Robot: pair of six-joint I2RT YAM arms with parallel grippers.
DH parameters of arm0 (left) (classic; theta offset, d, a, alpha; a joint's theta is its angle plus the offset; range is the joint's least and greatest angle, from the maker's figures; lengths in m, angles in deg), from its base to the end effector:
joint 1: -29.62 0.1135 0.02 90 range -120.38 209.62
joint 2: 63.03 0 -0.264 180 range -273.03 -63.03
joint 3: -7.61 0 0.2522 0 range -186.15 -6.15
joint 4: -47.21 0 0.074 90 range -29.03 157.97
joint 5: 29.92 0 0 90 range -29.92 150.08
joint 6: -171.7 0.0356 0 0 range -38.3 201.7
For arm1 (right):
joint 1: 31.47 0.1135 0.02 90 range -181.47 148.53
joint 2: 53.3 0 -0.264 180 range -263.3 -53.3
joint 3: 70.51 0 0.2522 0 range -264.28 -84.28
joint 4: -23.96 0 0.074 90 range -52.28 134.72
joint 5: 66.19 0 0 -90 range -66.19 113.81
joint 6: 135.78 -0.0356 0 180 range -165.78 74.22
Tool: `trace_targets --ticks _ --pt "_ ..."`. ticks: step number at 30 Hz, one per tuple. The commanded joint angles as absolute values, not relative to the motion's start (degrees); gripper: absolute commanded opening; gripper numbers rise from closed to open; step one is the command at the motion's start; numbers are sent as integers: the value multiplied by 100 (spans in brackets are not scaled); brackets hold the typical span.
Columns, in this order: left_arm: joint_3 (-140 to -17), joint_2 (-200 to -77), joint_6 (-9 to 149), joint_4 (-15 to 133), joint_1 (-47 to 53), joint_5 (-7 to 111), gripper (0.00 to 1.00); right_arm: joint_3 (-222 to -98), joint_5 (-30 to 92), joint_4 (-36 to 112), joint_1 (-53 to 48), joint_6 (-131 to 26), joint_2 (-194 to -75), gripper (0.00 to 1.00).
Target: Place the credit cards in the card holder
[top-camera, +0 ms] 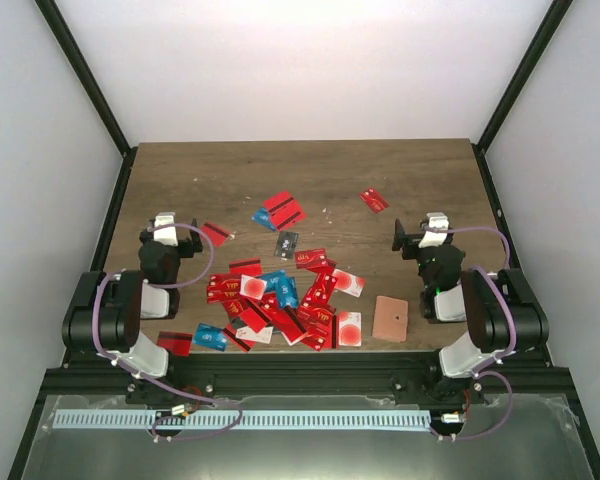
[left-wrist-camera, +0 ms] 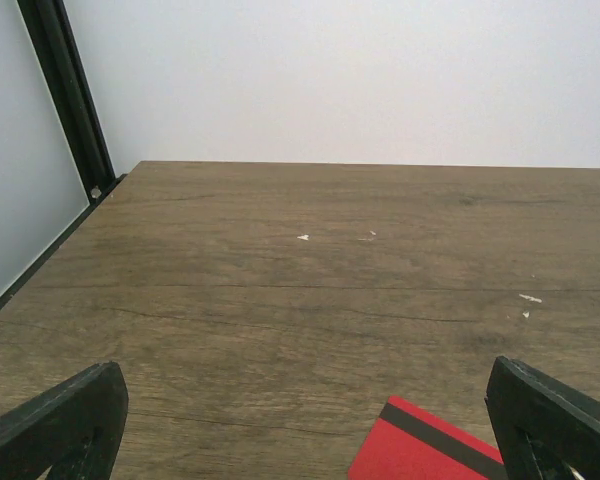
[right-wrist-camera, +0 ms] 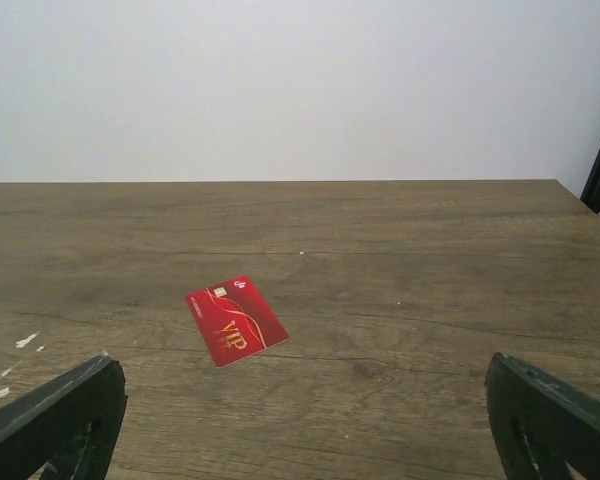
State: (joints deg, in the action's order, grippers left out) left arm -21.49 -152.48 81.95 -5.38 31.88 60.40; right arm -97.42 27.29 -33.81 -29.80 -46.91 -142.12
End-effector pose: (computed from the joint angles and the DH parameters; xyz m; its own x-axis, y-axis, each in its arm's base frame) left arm 0.2506 0.0101 0.1435 -0.1351 -0.0010 -0.9908 -0.0444 0.9990 0.0051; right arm 0.2424 0.0092 0.1470 -0.0739 0.0175 -0.9971 -0.0882 0.9958 0.0241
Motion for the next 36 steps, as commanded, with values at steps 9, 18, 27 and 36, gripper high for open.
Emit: trace_targets --ticks 9,18,27,36 --pt "-2215 -15244 8222 -659 3182 5947 100 -9807 2759 -3428 -3041 -4710 -14172 100" --pt "-2426 -14658 8195 127 3184 5982 100 -10332 2061 -1830 -2821 -4770 -13356 100" --pt "-4292 -12063 5882 5367 3177 6684 100 -12711 2425 3430 -2784 -7396 -12092 100" --pt "-4313 -12331 4767 6501 3352 5011 100 -12525 3515 5831 -2660 -8581 -11756 100"
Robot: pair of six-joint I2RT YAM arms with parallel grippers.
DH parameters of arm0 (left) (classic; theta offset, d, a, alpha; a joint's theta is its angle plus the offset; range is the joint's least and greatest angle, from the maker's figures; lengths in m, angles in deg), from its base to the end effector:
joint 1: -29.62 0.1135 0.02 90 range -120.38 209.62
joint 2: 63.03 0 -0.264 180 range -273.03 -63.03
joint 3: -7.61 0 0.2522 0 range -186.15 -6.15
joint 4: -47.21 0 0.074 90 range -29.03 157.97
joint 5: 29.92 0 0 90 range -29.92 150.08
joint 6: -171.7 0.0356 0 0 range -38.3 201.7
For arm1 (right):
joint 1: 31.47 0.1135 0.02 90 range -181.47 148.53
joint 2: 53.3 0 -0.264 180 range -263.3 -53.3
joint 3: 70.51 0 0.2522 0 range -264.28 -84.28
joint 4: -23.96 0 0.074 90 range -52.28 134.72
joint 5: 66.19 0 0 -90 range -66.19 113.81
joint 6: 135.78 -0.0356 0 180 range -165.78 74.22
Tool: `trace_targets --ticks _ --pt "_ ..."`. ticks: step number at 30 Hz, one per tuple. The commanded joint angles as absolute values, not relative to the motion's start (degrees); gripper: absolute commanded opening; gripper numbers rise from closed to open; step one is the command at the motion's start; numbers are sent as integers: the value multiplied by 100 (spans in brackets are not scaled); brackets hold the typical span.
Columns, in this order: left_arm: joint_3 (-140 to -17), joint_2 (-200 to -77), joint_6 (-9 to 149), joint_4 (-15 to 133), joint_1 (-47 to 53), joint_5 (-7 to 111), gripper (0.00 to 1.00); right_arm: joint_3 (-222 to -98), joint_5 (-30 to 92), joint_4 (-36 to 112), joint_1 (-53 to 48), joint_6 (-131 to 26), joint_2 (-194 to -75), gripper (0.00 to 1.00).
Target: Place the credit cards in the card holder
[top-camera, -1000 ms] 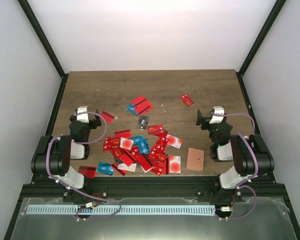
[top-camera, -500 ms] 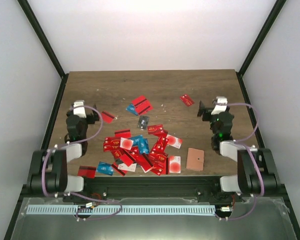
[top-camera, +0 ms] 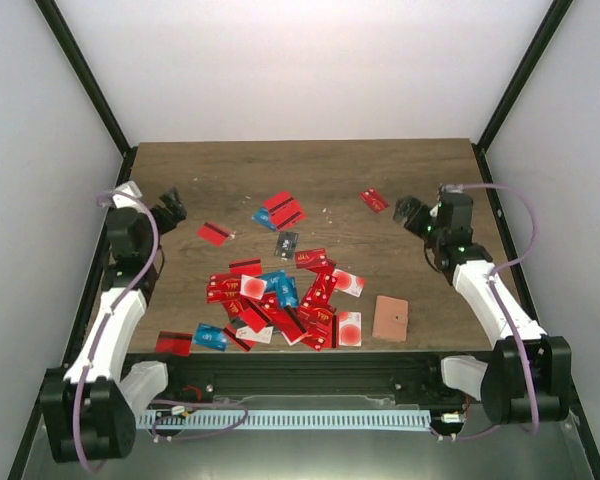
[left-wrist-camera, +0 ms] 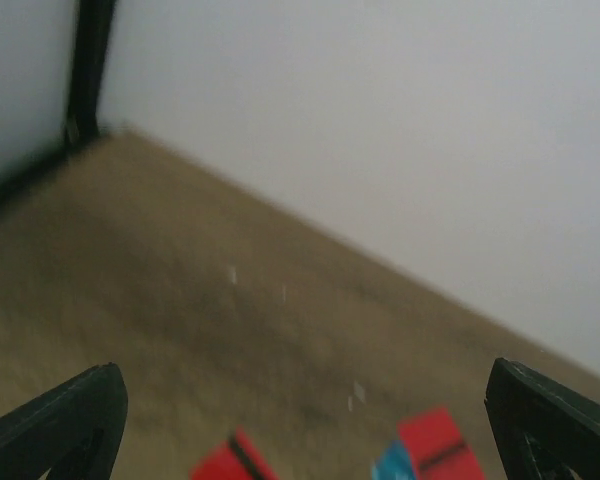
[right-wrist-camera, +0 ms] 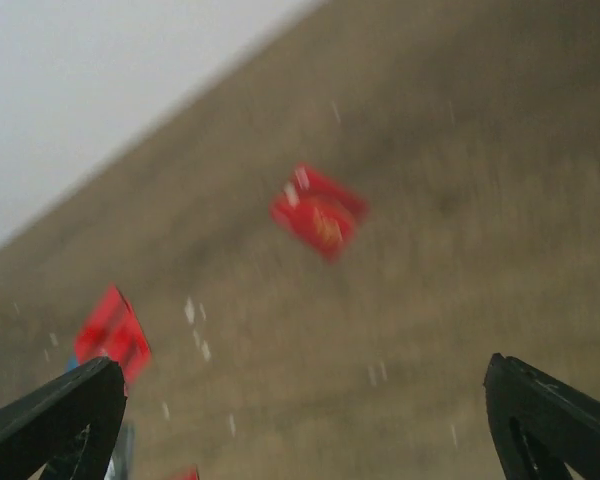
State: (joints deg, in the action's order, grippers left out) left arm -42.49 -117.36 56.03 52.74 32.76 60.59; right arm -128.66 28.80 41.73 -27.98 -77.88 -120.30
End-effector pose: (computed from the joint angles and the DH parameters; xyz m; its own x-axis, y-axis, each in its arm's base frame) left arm 0.2252 0.0127 0.2908 -0.1250 -0.4407 -0.8889 -0.1306 0.8955 -0.4256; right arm 0.2632 0.0192 0.2687 -0.4523 0.5028 -0.7366 0.1205 0.8528 0.5081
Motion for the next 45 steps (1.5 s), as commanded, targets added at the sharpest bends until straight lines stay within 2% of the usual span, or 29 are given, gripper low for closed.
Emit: trace_targets --ticks 1,3,6,14,22,29,38,45 --pt "-4306 -12587 4826 6415 3375 4407 100 -12383 3514 5946 -2606 -8616 -11620 100" --pt "-4323 -13013 4865 6368 3064 3886 100 -12067 3346 6210 -2415 -8723 -11364 100" --pt "-4576 -13238 5123 6881 1835 4912 100 -11859 2957 6756 -2060 -8881 -11083 100" --pt "-4914 -13597 4656 7035 -731 5170 100 -11524 2268 7538 -670 -9765 -10509 98" --pt "-5665 -14902 4554 6656 -2212 4722 85 -11207 1975 8073 -150 -10599 -10204 98" --pt "-6218 -15993 4511 6180 -2672 4304 72 -11013 2154 8273 -115 -11014 -10082 99" --pt "-6838 -17126 4727 6021 -2825 3631 60 -10960 1978 8392 -115 -11089 -10324 100" --pt "-7373 -17718 4869 5982 -2926 3292 55 -10939 2117 8123 -115 -10863 -10445 86"
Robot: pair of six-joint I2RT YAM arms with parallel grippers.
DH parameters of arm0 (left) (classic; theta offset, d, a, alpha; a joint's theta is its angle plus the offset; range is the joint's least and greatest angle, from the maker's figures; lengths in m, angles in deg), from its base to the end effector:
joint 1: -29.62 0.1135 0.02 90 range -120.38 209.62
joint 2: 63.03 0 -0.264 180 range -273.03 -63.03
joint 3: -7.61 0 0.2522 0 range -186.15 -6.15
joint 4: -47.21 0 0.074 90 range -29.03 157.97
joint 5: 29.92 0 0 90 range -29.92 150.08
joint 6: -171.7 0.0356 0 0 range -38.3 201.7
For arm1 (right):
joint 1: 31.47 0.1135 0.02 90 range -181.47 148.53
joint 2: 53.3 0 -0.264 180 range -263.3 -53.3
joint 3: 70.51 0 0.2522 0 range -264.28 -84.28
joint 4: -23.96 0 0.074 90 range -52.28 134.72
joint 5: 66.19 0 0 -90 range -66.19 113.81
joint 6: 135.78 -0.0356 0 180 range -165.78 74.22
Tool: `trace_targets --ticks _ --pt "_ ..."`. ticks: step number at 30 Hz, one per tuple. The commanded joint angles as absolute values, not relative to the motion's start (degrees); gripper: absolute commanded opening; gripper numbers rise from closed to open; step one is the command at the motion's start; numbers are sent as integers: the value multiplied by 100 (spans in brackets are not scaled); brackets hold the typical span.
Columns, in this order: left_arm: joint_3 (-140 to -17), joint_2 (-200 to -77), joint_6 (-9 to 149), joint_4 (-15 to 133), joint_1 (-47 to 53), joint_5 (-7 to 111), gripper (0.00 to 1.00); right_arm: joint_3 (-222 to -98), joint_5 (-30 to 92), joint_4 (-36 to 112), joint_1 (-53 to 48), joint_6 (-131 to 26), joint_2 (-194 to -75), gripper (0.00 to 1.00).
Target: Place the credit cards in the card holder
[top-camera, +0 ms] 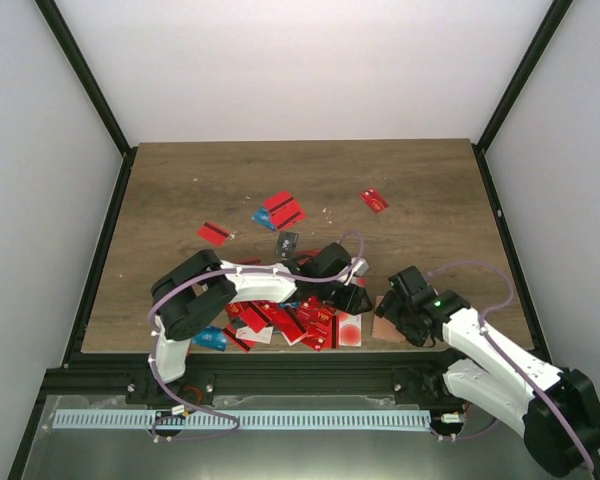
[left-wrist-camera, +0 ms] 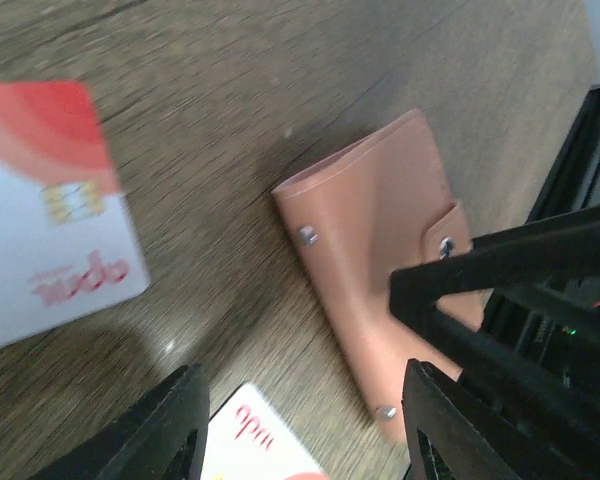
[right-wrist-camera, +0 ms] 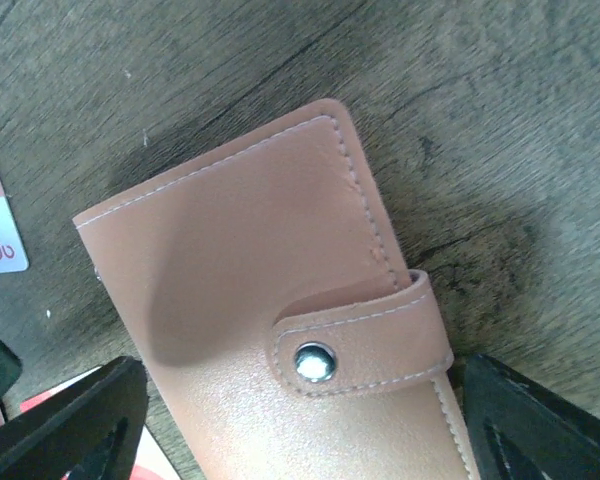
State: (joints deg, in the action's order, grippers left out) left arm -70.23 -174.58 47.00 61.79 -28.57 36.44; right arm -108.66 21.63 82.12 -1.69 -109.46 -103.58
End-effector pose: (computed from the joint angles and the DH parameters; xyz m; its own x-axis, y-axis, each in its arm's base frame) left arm 0.1975 -0.3455 0.1395 -0.8467 0.3757 -0.3766 0.5316 0.5717 -0.6249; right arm 0.1177 0.0658 0.1604 -0.7972 0.5758 -0.1816 0.5173 0.8065 0.2864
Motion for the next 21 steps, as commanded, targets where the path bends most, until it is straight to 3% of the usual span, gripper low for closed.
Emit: trace_targets --ticks 1,3,6,9,21 --pt "-7422 -17782 4880 5983 -2928 3258 54 -10938 2144 8082 -115 -10815 -10479 85" --pt "-7473 -17877 4919 5975 -2928 3211 53 -10899 2183 7998 -115 -10694 -10502 79" --pt "-7523 -17969 4975 5965 -2927 3204 52 -10725 2256 7795 -115 -10616 -10374 59" --pt "-7572 -18016 5012 5954 -2933 3190 52 -10624 2382 7547 -119 -10576 -10297 46" --pt "-7329 -17186 5263 6202 -2899 3820 54 -10654 2619 7158 -114 -10308 -9667 40"
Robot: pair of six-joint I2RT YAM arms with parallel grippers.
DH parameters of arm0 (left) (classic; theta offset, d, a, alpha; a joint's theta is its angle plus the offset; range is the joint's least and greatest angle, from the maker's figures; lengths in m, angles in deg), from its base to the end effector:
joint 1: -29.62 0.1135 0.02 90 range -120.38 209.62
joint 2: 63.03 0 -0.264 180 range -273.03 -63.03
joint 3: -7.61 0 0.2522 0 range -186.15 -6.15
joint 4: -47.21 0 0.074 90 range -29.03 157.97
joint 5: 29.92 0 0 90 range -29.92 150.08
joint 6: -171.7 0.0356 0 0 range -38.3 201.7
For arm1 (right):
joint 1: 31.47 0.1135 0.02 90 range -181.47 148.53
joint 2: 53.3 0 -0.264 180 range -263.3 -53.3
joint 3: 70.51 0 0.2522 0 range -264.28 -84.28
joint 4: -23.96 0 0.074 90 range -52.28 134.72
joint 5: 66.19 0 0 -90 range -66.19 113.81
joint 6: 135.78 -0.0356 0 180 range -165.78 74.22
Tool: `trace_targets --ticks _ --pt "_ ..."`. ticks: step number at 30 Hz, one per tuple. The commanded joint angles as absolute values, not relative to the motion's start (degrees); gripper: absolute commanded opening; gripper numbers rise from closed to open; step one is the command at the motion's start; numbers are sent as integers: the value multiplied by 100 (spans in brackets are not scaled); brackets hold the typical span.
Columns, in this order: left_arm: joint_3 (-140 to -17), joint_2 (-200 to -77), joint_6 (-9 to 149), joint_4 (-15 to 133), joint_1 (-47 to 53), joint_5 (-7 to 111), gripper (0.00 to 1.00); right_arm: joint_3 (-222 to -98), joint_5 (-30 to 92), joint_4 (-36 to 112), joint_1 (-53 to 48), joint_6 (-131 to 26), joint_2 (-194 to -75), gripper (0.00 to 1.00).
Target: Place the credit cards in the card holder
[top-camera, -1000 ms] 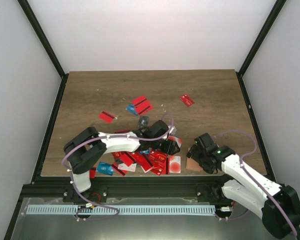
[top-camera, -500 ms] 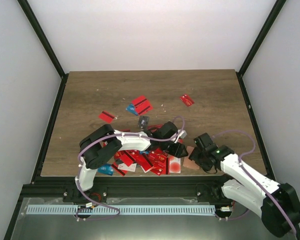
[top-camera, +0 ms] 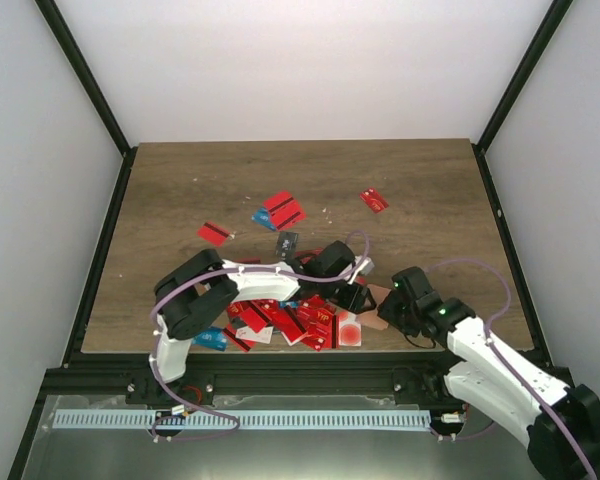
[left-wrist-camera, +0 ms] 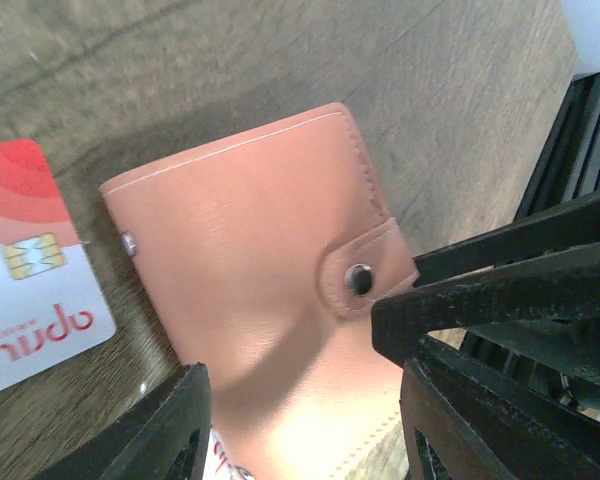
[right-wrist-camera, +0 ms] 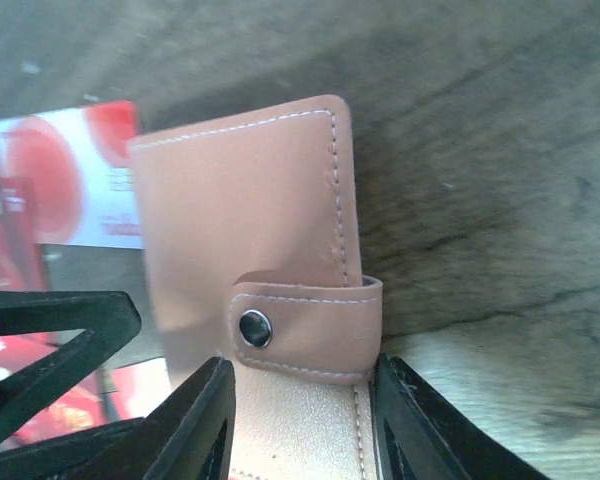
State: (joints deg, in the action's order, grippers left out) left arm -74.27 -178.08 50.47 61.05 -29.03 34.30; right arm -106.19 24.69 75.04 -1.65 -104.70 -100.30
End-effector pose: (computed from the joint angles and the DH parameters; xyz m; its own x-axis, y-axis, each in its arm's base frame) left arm 0.2028 -0.3626 0.1371 -0.8041 0.4226 -0.4181 0.5922 0.5079 -0.6256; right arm 0.1195 0.0691 0.1599 -0.8280 0.5124 -0.2275 0.3986 0.8234 0.4038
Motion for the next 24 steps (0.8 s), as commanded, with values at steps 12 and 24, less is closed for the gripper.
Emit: trace_targets --ticks 12,24 --pt "-6654 -15780 5550 6681 -2710 5097 65 -10787 2795 6825 -117 -9785 -9597 40" --pt "-6710 -16820 5044 6236 -2744 4230 57 -10701 2566 6672 -114 -9912 -10769 65"
